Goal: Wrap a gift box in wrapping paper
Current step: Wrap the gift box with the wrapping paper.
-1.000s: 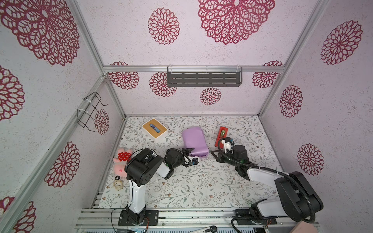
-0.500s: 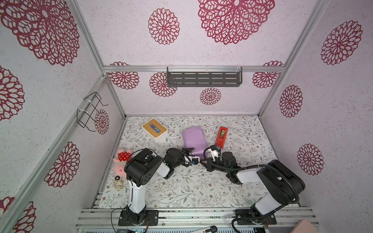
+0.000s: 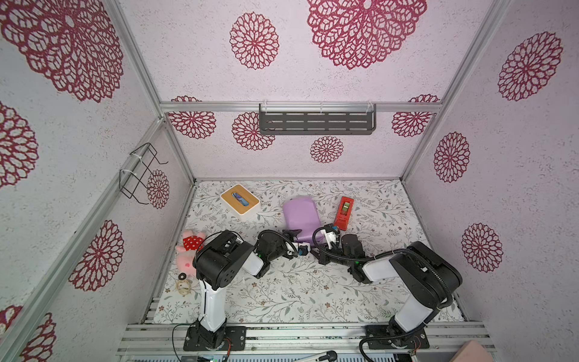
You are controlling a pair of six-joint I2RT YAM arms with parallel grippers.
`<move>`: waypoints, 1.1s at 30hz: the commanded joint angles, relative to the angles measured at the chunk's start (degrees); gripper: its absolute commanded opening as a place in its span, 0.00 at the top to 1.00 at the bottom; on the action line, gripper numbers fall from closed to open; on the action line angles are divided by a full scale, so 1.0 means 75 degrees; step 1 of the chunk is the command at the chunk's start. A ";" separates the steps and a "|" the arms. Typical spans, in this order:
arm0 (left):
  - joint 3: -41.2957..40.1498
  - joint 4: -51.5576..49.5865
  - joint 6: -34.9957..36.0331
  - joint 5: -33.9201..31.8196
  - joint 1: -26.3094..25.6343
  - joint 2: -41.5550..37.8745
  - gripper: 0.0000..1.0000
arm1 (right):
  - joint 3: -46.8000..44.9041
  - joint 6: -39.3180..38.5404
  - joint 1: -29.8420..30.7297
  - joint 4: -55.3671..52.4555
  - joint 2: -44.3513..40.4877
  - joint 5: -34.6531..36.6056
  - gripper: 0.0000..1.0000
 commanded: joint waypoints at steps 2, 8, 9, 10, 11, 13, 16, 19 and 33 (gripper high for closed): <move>-0.0075 -0.0837 -0.0082 0.0013 -0.0034 0.0071 0.33 | 0.0223 -0.0214 0.0049 0.0242 0.0102 -0.0002 1.00; -0.0075 -0.0847 -0.0070 0.0002 -0.0034 0.0076 0.33 | 0.0293 -0.0223 0.0045 0.0184 0.0175 0.0096 1.00; -0.0075 -0.0853 -0.0070 0.0004 -0.0035 0.0078 0.33 | 0.0305 -0.0230 0.0046 0.0164 0.0184 0.0105 1.00; -0.0075 -0.0852 -0.0069 0.0008 -0.0046 0.0081 0.33 | 0.0313 -0.0232 0.0040 0.0153 0.0200 0.0119 1.00; -0.0075 -0.0849 -0.0070 0.0002 -0.0046 0.0075 0.33 | 0.0317 -0.0235 0.0037 0.0146 0.0202 0.0126 1.00; -0.0075 -0.0852 -0.0063 -0.0007 -0.0057 0.0075 0.33 | 0.0327 -0.0235 0.0037 0.0156 0.0222 0.0155 1.00; -0.0064 -0.0859 -0.0059 -0.0009 -0.0058 0.0098 0.33 | 0.0364 -0.0237 0.0037 0.0123 0.0248 0.0166 1.00; -0.0064 -0.0873 -0.0047 -0.0009 -0.0058 0.0097 0.33 | 0.0381 -0.0259 0.0037 0.0069 0.0249 0.0220 1.00; -0.0040 -0.0878 -0.0041 -0.0019 -0.0060 0.0114 0.33 | 0.0540 -0.0352 0.0037 -0.0166 0.0327 0.0342 1.00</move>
